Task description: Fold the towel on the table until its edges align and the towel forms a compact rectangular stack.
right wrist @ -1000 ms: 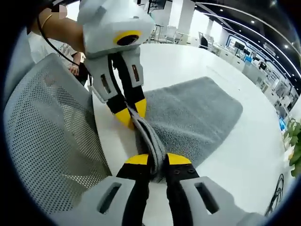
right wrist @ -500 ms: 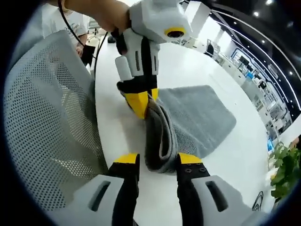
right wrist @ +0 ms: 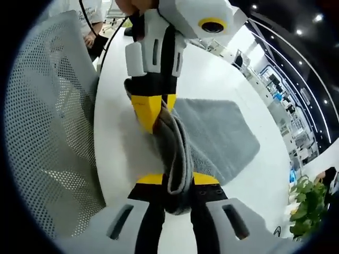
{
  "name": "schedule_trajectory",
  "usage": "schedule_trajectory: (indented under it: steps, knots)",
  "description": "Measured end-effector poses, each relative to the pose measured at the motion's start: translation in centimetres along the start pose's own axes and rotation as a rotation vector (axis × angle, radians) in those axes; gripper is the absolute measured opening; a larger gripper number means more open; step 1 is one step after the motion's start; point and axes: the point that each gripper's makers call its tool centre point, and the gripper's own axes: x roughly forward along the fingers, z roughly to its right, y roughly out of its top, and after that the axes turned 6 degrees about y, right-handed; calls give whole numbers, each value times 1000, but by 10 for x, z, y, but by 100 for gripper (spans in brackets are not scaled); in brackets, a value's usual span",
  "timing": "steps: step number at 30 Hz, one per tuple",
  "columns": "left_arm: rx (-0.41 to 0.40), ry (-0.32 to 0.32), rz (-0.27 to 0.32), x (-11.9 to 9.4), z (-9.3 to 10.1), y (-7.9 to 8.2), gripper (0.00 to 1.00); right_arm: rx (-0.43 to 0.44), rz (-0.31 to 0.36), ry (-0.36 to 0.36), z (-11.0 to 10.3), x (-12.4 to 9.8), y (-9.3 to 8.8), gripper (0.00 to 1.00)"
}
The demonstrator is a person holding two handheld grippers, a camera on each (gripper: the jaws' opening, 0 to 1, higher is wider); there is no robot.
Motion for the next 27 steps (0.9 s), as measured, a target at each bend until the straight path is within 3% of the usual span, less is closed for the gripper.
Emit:
schedule_trajectory:
  steps: [1,5,9,14,16,18,20,22,27]
  knots:
    - [44,30,-23,2,-7,-6,9,2,2,-2,1,-1,0,10]
    - [125,46,-33,5,-3,-9,12,65,22,13,0,-3,3,9]
    - [282,129,-20,5,-5,-9,18,177,57,17,2,-3,7,7]
    - [371,220,-11,-2,-6,-8,24,253,82,18,12,-4,8,7]
    - [416,261,-12,-2,-8,-8,31,273,81,20,15,-4,8,7]
    - [432,310,-18,-2,-15,-11,37,304,75,34,14,-3,8,7]
    - [470,360,-29,-3,-21,-12,36,336,86,45,16,-2,9,7]
    - [457,371,-35,0,-25,-16,36,368,97,52,17,-4,12,7]
    - [471,408,-18,-8,-28,-11,33,398,109,58,19,-5,13,7]
